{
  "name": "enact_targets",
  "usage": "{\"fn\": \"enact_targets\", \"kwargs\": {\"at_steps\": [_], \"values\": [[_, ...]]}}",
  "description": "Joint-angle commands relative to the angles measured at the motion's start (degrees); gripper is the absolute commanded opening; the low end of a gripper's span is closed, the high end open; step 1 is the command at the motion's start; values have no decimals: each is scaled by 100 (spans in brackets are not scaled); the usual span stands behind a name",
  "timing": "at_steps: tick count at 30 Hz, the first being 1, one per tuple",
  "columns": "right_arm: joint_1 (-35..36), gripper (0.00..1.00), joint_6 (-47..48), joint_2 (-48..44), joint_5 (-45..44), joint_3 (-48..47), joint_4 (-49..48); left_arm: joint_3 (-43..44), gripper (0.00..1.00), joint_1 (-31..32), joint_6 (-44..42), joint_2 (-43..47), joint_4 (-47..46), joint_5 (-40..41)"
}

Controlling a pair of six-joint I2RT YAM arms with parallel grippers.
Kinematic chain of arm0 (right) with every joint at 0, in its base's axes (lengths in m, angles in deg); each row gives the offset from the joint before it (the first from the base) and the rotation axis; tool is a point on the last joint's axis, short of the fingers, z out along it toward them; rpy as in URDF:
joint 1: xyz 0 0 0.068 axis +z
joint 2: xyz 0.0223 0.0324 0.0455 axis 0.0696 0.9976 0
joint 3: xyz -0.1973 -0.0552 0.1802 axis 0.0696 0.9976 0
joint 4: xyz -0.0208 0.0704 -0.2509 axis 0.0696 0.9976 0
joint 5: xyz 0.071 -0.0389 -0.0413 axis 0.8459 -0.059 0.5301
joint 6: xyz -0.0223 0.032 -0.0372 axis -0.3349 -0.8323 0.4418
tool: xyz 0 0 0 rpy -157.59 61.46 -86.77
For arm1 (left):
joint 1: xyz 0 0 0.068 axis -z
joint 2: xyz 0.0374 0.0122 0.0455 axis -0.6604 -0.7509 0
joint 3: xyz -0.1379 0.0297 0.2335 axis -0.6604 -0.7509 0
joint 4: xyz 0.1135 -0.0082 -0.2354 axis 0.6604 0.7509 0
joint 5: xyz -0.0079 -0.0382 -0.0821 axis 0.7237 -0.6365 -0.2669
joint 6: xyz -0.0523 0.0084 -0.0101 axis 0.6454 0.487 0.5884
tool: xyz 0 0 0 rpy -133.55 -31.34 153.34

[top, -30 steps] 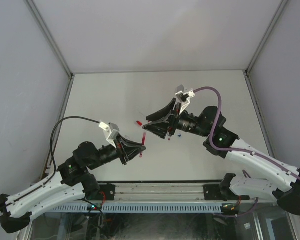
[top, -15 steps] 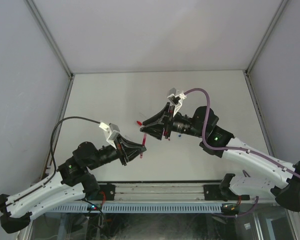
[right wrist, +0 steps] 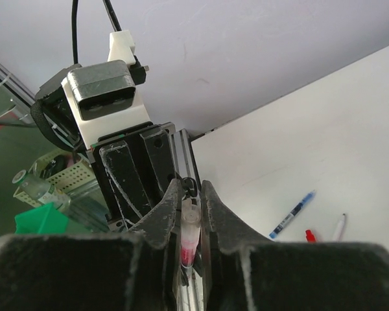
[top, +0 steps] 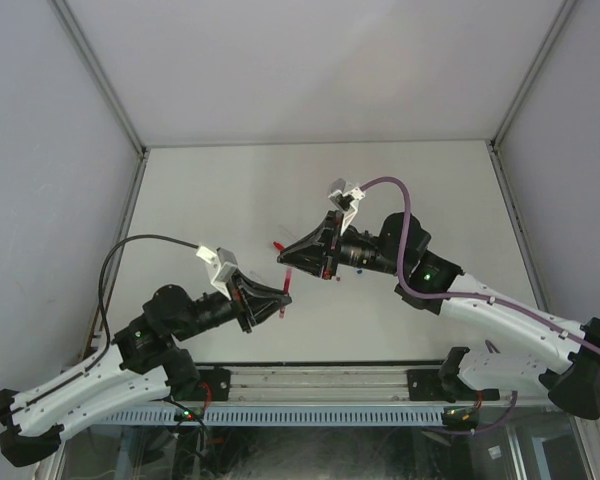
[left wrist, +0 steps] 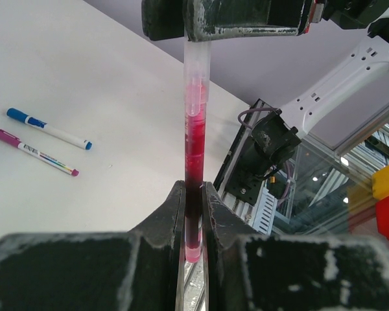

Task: Insert the pens into the pen caps
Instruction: Press the pen cap onto the pen.

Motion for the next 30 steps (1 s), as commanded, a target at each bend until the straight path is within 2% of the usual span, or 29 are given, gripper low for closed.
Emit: {"fn": "enact_targets", "kwargs": {"at_steps": [1, 16, 20, 30], "values": [[166, 0, -39, 68, 113, -239, -85, 404, 0, 14, -108, 113, -205, 186], [486, 0, -141, 386, -109, -241, 453, 729, 0, 14, -159, 445, -215, 507], [631, 0, 101, 384, -493, -234, 796, 831, 0, 6, -168, 518, -215, 547], [998, 0, -217, 496, -820, 202, 809, 1125, 0, 14, -163, 581, -365, 617]]}}
